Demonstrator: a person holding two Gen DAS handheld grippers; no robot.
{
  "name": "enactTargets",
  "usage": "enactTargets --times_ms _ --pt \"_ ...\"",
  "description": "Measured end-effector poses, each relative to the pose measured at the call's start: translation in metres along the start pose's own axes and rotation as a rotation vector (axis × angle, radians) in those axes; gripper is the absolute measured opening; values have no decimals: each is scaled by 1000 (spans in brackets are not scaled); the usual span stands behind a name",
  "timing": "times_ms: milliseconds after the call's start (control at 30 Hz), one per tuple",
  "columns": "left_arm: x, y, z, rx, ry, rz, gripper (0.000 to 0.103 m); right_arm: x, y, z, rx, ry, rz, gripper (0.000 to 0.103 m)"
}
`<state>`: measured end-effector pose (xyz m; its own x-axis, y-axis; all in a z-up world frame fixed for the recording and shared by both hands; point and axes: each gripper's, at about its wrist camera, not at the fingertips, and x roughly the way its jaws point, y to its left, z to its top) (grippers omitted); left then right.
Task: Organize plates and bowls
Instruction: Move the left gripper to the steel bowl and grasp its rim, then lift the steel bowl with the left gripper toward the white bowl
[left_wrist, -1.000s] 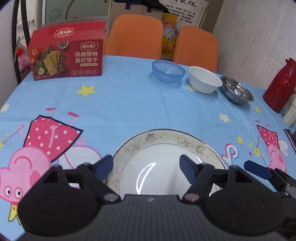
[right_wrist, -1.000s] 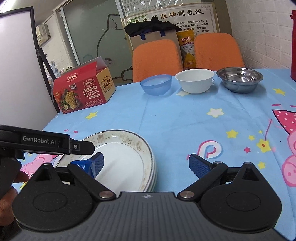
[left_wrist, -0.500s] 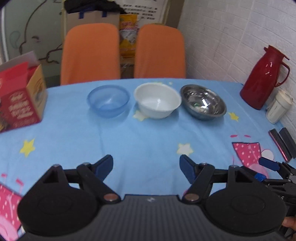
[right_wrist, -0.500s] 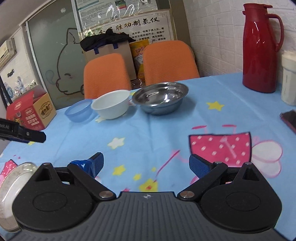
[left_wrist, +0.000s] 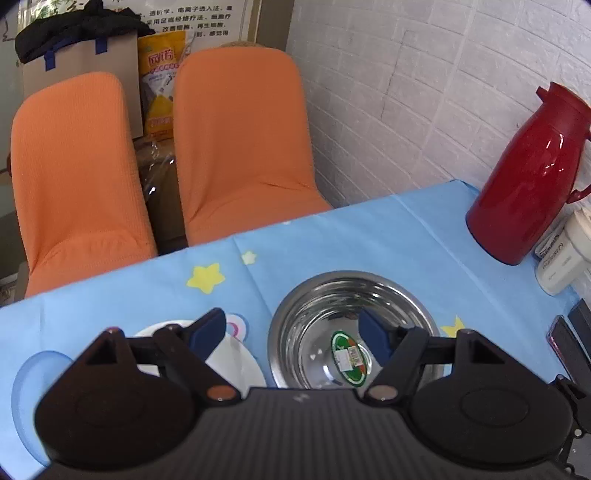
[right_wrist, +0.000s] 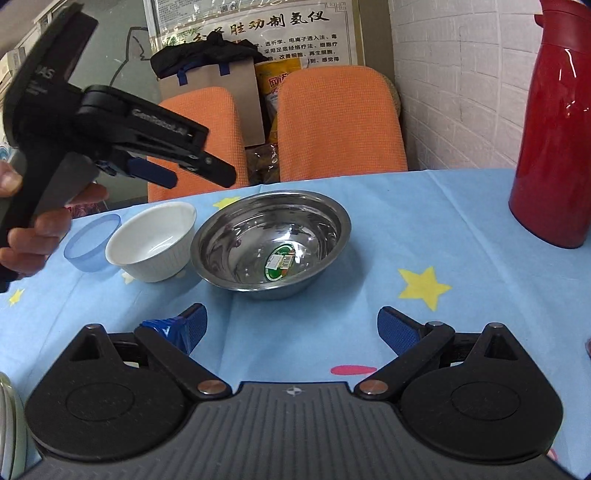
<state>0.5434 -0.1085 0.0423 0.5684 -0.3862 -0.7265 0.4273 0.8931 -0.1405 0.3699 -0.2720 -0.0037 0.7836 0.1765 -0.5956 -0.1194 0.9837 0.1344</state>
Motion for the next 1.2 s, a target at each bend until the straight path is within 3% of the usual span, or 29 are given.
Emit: enactTargets --times_ms 233,400,600,1033,1200 --pt "28 -12 10 62 30 32 72 24 -18 22 63 -36 -18 87" --pt "58 -13 15 66 105 29 72 60 -23 40 51 26 -63 86" --pt "78 -13 13 76 131 24 72 89 -23 42 39 88 -66 84" --pt "91 -22 2 102 145 16 71 87 -11 32 -5 87 -48 83" --pt "92 -27 -1 124 141 15 69 87 -3 30 -48 74 -50 70"
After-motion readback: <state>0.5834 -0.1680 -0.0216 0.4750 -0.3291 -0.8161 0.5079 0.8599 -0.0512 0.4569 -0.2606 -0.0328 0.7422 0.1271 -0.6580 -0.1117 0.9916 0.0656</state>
